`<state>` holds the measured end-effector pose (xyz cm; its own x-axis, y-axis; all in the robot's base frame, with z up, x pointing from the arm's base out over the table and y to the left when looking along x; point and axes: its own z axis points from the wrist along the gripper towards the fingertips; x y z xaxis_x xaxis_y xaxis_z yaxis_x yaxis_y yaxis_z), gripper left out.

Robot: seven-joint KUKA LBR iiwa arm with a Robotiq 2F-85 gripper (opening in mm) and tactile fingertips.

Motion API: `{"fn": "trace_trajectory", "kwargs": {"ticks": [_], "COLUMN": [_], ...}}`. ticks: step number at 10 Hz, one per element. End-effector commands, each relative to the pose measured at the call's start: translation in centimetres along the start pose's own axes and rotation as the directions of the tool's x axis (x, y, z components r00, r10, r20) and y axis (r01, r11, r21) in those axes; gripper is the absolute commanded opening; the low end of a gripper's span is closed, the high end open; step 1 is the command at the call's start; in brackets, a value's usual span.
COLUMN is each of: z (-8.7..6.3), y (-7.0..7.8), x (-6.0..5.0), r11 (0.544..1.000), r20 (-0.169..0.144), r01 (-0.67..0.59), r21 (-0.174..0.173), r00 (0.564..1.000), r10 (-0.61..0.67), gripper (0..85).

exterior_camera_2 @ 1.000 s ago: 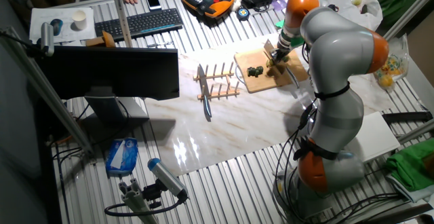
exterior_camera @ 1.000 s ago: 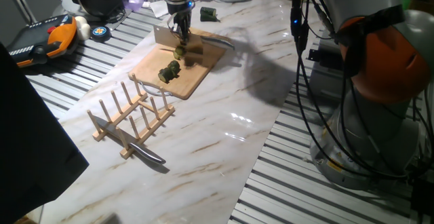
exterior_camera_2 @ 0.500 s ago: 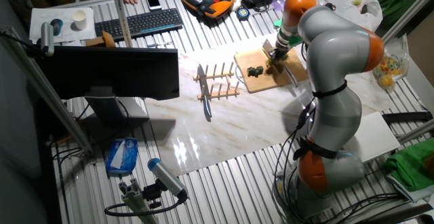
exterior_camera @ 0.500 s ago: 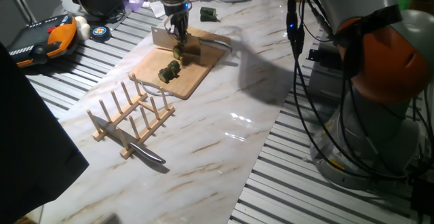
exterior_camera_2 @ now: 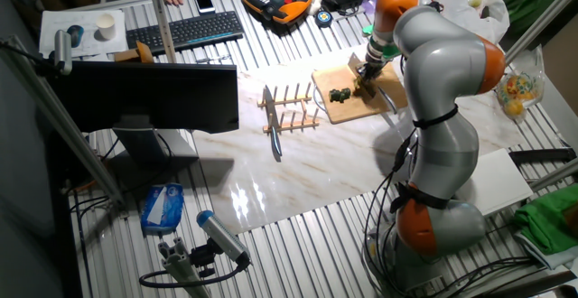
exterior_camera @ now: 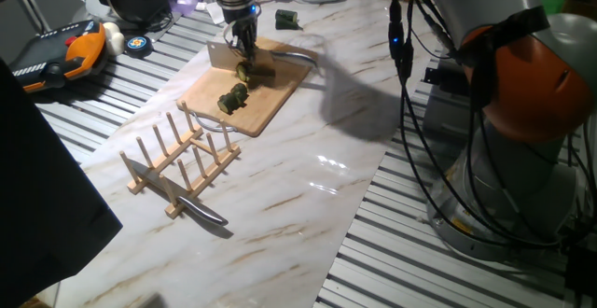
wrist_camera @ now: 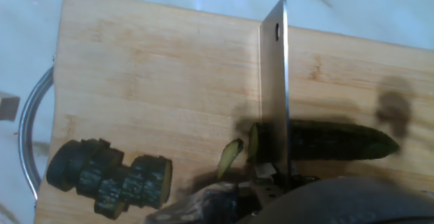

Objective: Cut the cucumber into segments

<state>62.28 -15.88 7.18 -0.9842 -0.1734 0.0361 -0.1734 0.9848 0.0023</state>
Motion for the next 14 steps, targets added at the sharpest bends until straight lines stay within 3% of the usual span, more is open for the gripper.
{"fn": "trace_trajectory", "kwargs": {"ticks": [1, 8, 14], "z": [0.2, -0.3, -1.4], "y": [0.1, 2.2, 1.9], "x": [0.2, 1.6, 1.8], "r11": [1.000, 1.000, 1.000], "r20": [-0.007, -0.023, -0.025], "r01": [0.001, -0.017, -0.017], "r21": [-0.007, -0.017, -0.019], "r00": [1.000, 1.000, 1.000], "r10": [-0.001, 0.017, 0.016], "gripper": [0.7, 0.7, 0.7]}}
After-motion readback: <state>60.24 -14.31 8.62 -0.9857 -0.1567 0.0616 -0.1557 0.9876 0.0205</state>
